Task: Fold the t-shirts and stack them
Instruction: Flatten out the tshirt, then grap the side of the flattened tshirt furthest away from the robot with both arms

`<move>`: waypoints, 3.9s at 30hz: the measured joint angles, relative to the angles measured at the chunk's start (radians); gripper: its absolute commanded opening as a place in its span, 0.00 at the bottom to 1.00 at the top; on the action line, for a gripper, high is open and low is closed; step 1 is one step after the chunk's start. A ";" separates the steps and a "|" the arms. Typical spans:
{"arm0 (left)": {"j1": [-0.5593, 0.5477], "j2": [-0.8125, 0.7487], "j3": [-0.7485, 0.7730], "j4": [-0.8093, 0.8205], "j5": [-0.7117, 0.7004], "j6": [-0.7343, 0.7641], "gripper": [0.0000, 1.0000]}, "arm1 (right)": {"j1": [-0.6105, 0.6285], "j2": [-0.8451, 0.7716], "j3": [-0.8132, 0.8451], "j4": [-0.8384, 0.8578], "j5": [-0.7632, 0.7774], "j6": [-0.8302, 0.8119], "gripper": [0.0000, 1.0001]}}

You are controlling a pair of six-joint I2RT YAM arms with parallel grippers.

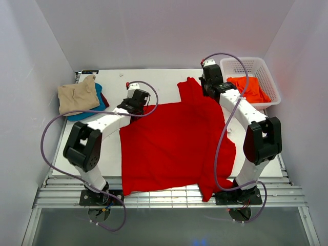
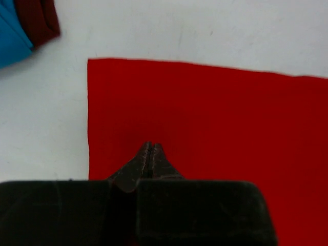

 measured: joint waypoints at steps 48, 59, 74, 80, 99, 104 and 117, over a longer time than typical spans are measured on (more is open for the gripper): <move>0.265 0.324 0.224 -0.009 0.142 0.079 0.65 | -0.130 0.633 0.633 -0.073 -0.229 0.066 0.83; 0.295 0.472 0.437 -0.013 0.041 0.122 0.65 | -0.171 0.723 0.675 -0.072 -0.417 0.074 0.84; 0.391 0.550 0.480 -0.068 0.058 0.103 0.64 | -0.171 0.810 0.742 -0.069 -0.504 0.080 0.65; 0.403 0.574 0.513 -0.068 0.081 0.101 0.64 | -0.171 0.816 0.744 -0.065 -0.511 0.087 0.47; 0.437 0.620 0.566 -0.029 0.178 0.072 0.37 | -0.172 0.805 0.709 -0.040 -0.515 0.087 0.14; 0.437 0.637 0.581 0.000 0.195 0.070 0.19 | -0.172 0.795 0.694 -0.043 -0.514 0.080 0.12; 0.439 0.578 0.454 0.126 0.224 0.053 0.00 | -0.170 0.666 0.522 -0.033 -0.479 0.064 0.08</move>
